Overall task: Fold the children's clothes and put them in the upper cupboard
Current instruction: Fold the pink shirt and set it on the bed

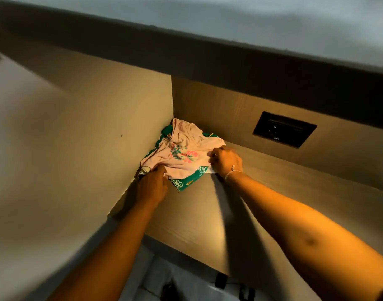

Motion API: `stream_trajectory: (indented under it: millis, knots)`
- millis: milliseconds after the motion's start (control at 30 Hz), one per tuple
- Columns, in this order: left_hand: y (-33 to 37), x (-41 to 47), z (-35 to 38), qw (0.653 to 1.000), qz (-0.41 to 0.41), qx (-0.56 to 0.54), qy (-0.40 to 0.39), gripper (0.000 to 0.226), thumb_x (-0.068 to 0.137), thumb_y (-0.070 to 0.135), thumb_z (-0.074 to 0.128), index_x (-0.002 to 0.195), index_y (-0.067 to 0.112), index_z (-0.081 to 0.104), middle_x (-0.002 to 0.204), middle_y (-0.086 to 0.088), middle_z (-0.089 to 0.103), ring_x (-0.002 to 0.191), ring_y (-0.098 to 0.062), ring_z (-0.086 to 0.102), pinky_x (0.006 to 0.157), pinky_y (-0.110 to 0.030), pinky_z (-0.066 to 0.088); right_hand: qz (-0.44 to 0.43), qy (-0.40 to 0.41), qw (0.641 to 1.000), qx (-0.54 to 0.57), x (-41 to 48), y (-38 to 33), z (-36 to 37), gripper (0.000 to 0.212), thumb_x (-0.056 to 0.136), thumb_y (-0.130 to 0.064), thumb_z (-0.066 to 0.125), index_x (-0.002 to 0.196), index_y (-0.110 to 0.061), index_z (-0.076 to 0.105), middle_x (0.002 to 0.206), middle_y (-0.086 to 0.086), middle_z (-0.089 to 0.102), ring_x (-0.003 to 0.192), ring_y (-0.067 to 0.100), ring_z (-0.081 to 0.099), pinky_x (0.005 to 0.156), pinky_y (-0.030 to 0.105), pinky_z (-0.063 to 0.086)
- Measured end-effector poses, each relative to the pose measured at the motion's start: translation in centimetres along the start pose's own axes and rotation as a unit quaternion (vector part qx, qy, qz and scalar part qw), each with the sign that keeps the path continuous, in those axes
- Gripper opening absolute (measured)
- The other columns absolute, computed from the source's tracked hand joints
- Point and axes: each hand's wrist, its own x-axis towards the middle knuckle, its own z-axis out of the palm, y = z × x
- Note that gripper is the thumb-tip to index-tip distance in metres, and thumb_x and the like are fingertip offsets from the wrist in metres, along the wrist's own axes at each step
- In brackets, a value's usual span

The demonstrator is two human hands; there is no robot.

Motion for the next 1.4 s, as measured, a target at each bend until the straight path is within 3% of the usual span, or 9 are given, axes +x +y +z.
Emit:
stream_trajectory:
  millis: [100,233,500,667,900,1033,1200,1300,1400]
  knots:
    - [1.0,2.2,-0.6,1.000,-0.020,0.002,-0.017,0.038,0.096,0.029,0.057,0.131,0.016,0.050,0.130,-0.011,0.061,0.118,-0.033,0.059,0.091,-0.046,0.053,0.036,-0.050,0.998,-0.004,2.8,-1.7,-0.8,0.035,0.082,-0.027,0.074,0.116,-0.028,0.065,0.114,0.000,0.065,0.099,0.018,0.063,0.086,0.033,0.055]
    - [1.7,2.4,-0.7,1.000,-0.023,-0.011,-0.018,0.035,0.095,0.027,0.059,0.127,0.017,0.052,0.128,-0.010,0.062,0.117,-0.032,0.058,0.086,-0.042,0.051,0.057,-0.074,0.996,0.011,4.0,-2.2,-2.3,0.027,0.080,-0.031,0.074,0.107,-0.030,0.071,0.106,-0.001,0.069,0.084,0.015,0.055,0.069,0.025,0.044]
    - [2.1,-0.4,-5.0,0.976,0.017,-0.136,0.168,0.022,0.097,0.020,0.057,0.115,0.008,0.059,0.101,-0.022,0.066,0.078,-0.029,0.060,0.054,-0.024,0.041,0.021,0.007,0.993,0.119,2.3,-0.6,-4.7,0.016,0.080,-0.017,0.062,0.091,-0.019,0.073,0.092,0.010,0.071,0.085,0.029,0.064,0.069,0.031,0.048]
    - [2.6,0.2,-8.1,0.968,0.001,-0.154,0.200,0.021,0.101,0.026,0.048,0.115,0.011,0.054,0.104,-0.019,0.064,0.091,-0.035,0.062,0.065,-0.045,0.055,-0.052,0.081,0.982,0.163,1.6,-1.5,-7.2,0.007,0.094,-0.014,0.048,0.100,-0.017,0.046,0.086,0.008,0.062,0.075,0.029,0.058,0.059,0.033,0.039]
    - [4.4,0.6,-12.4,0.931,0.005,-0.232,0.282,0.021,0.101,0.020,0.049,0.117,0.009,0.056,0.108,-0.016,0.064,0.093,-0.027,0.061,0.067,-0.031,0.044,-0.173,0.063,0.982,0.045,-1.8,-3.5,-15.6,0.047,0.086,-0.064,0.051,0.108,-0.022,0.046,0.086,-0.002,0.062,0.071,0.019,0.058,0.058,0.031,0.043]
    - [5.0,-1.2,-15.3,0.924,0.098,-0.227,0.292,0.016,0.100,0.020,0.048,0.110,0.012,0.058,0.097,-0.004,0.064,0.082,-0.018,0.059,0.064,-0.030,0.048,-0.203,0.069,0.973,-0.081,-5.5,-1.4,-20.9,0.021,0.086,-0.026,0.065,0.106,-0.019,0.061,0.097,0.001,0.067,0.090,0.024,0.064,0.069,0.032,0.050]
    - [7.3,-2.9,-18.2,0.896,0.196,-0.288,0.274,0.013,0.095,0.016,0.055,0.101,0.027,0.059,0.091,0.013,0.062,0.082,0.002,0.057,0.071,-0.008,0.047,-0.040,0.003,0.977,0.211,-10.0,2.0,-25.5,0.040,0.100,-0.010,0.046,0.140,-0.009,0.043,0.107,-0.028,0.053,0.075,-0.026,0.052,0.067,-0.006,0.036]
    - [9.4,-2.3,-17.6,0.900,0.216,-0.315,0.208,0.008,0.093,0.021,0.061,0.097,0.027,0.065,0.085,0.021,0.063,0.078,0.000,0.061,0.068,-0.015,0.051,0.005,0.032,0.975,0.220,-12.0,5.1,-26.5,0.036,0.096,-0.006,0.053,0.132,-0.006,0.053,0.128,0.001,0.055,0.106,0.001,0.055,0.096,0.008,0.037]
    - [12.4,-1.2,-16.0,0.934,0.198,-0.269,0.126,0.007,0.093,0.023,0.064,0.094,0.018,0.069,0.082,0.005,0.067,0.078,-0.020,0.066,0.065,-0.026,0.051,0.007,0.089,0.981,0.174,-13.4,7.1,-26.4,0.023,0.085,0.005,0.064,0.105,-0.006,0.069,0.100,0.013,0.068,0.090,0.017,0.058,0.074,0.014,0.045]
